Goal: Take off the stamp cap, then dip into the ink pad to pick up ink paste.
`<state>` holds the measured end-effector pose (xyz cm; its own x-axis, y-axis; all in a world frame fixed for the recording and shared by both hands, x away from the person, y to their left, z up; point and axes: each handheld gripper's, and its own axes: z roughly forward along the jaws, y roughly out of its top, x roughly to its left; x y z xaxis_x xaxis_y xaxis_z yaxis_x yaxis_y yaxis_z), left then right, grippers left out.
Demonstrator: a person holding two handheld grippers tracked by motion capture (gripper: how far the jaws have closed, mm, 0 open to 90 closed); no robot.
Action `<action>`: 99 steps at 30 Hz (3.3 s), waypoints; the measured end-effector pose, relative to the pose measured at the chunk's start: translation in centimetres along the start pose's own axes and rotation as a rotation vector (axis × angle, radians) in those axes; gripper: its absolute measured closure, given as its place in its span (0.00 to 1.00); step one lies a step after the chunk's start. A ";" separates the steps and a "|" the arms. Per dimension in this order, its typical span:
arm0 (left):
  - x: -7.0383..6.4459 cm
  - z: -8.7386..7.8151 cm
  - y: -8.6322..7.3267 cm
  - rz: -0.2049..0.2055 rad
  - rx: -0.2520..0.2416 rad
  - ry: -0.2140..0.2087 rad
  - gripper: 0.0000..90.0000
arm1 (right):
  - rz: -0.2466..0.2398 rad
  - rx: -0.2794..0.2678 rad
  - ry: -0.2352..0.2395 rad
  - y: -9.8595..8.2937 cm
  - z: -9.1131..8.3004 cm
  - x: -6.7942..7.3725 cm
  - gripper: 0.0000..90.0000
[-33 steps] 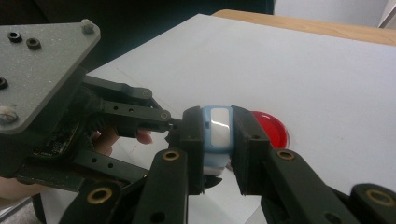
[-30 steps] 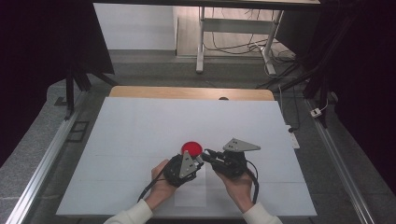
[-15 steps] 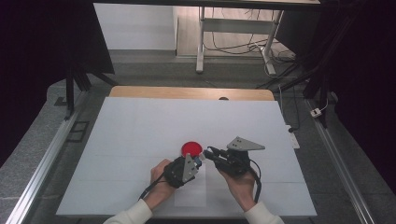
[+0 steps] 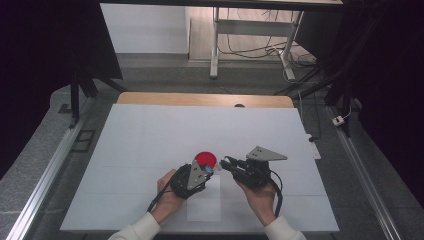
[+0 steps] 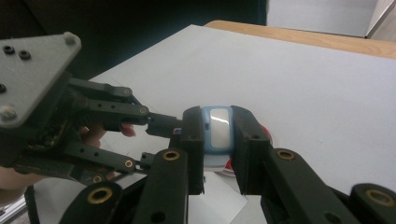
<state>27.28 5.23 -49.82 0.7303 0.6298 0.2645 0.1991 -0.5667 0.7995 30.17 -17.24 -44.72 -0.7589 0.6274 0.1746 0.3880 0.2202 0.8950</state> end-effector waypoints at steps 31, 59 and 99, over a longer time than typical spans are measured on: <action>3.5 -5.8 -4.4 -0.098 -0.008 -0.005 0.73 | -0.014 -0.014 -0.007 0.4 -0.9 -0.8 0.83; 5.1 -11.1 -9.8 -0.232 -0.007 0.052 0.73 | -0.038 0.003 -0.012 0.4 -0.7 -1.0 0.83; 5.6 -11.4 -10.4 -0.266 -0.007 0.052 0.73 | -0.093 0.055 -0.015 1.9 1.3 -1.3 0.83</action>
<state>21.86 20.67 -50.55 0.6184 0.7826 0.0716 0.3748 -0.3738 0.8484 32.63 -16.66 -43.80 -0.7854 0.6131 0.0850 0.3443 0.3186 0.8831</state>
